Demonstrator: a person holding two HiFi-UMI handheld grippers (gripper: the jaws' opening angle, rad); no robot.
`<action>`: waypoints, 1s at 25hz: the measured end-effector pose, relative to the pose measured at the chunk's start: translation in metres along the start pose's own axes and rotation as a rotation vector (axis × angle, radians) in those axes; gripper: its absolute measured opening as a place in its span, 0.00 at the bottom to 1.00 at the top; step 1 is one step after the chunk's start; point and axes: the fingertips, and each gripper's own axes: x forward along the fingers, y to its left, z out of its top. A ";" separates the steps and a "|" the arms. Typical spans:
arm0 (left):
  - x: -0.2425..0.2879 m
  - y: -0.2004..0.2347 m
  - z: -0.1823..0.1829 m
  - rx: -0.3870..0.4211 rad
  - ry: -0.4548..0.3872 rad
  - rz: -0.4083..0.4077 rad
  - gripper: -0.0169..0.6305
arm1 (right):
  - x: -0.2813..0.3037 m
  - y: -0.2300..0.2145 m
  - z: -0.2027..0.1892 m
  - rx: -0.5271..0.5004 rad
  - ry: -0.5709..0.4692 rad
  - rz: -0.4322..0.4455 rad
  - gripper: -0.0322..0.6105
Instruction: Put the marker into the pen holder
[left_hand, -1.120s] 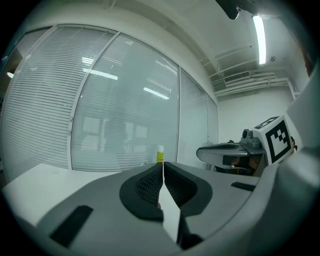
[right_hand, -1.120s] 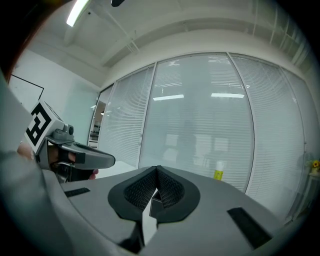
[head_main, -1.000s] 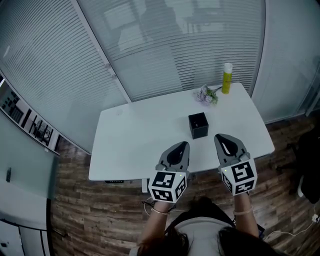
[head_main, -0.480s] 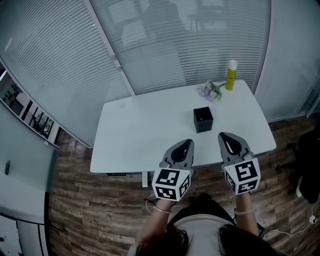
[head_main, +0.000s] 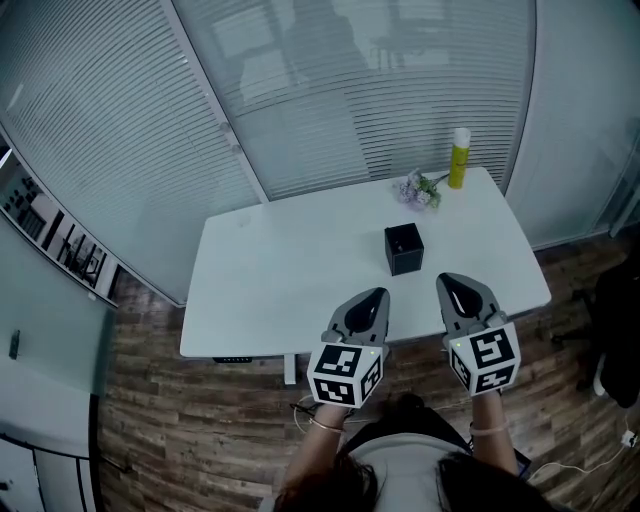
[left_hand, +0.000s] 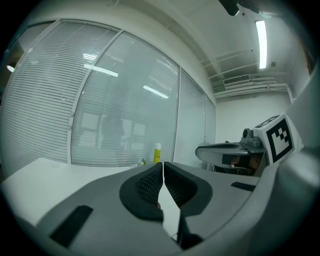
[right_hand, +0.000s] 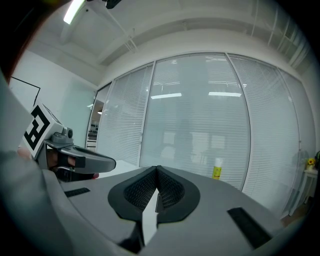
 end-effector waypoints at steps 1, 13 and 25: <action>0.002 0.000 -0.001 -0.002 0.006 -0.003 0.06 | 0.001 -0.001 -0.001 0.002 0.001 0.000 0.09; 0.019 0.003 -0.002 -0.004 0.022 -0.009 0.06 | 0.012 -0.013 -0.003 0.000 0.017 0.005 0.09; 0.042 0.003 -0.006 -0.019 0.034 -0.010 0.06 | 0.024 -0.030 -0.011 0.009 0.029 0.011 0.09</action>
